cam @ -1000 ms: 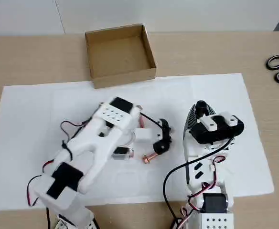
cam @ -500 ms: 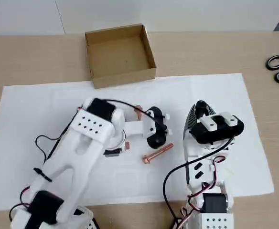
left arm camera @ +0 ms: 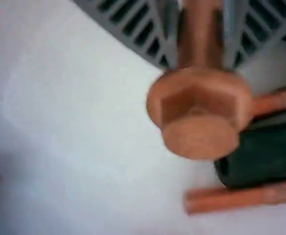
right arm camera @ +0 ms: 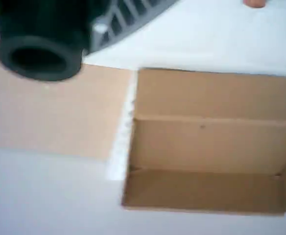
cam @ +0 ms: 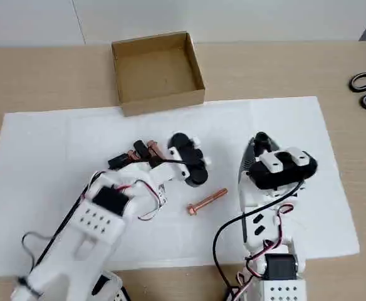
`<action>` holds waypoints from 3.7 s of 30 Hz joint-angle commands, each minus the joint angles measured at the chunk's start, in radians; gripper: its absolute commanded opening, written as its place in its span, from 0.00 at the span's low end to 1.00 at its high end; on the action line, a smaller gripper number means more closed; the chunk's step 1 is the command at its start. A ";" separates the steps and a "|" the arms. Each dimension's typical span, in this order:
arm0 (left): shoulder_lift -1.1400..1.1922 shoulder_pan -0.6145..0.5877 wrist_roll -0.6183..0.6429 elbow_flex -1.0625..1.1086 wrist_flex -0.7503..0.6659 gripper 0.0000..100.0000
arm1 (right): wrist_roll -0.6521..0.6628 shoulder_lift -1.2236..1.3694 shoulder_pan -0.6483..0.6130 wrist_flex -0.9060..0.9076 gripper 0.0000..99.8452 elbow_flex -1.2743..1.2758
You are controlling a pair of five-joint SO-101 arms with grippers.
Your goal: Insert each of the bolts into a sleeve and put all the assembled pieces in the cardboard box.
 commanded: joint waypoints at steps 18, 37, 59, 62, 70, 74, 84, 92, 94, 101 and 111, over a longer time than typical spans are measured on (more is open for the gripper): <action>-0.931 -0.244 0.574 0.550 -0.417 0.01 | 0.061 -0.018 -0.214 -0.130 0.00 0.018; -1.054 -0.150 0.813 0.363 -0.080 0.01 | 0.060 -0.015 -0.375 -0.065 0.00 0.018; -1.043 -0.144 0.812 0.111 -0.044 0.01 | 0.063 -0.016 -0.430 -0.039 0.00 0.018; -0.962 -0.144 0.812 0.058 0.026 0.01 | 0.064 -0.016 -0.496 -0.038 0.00 0.018; -0.591 -0.146 0.818 -0.262 0.110 0.01 | 0.064 -0.016 -0.512 -0.036 0.00 0.018; -0.539 -0.146 0.904 -0.282 0.005 0.01 | 0.064 -0.016 -0.512 -0.036 0.00 0.018; -0.597 -0.021 0.968 -0.061 -0.358 0.01 | 0.222 -0.018 -0.516 -0.058 0.00 0.018; -0.606 0.054 0.968 -0.085 -0.358 0.01 | 0.101 -0.016 -0.513 -0.222 0.00 0.018; -0.600 0.066 0.968 -0.114 -0.358 0.01 | 0.101 -0.016 -0.513 -0.222 0.00 0.018; -0.600 0.069 0.967 -0.125 -0.362 0.01 | 0.101 -0.016 -0.513 -0.220 0.00 0.018; -0.476 0.092 0.967 -0.217 -0.376 0.01 | 0.101 -0.016 -0.515 -0.219 0.00 0.018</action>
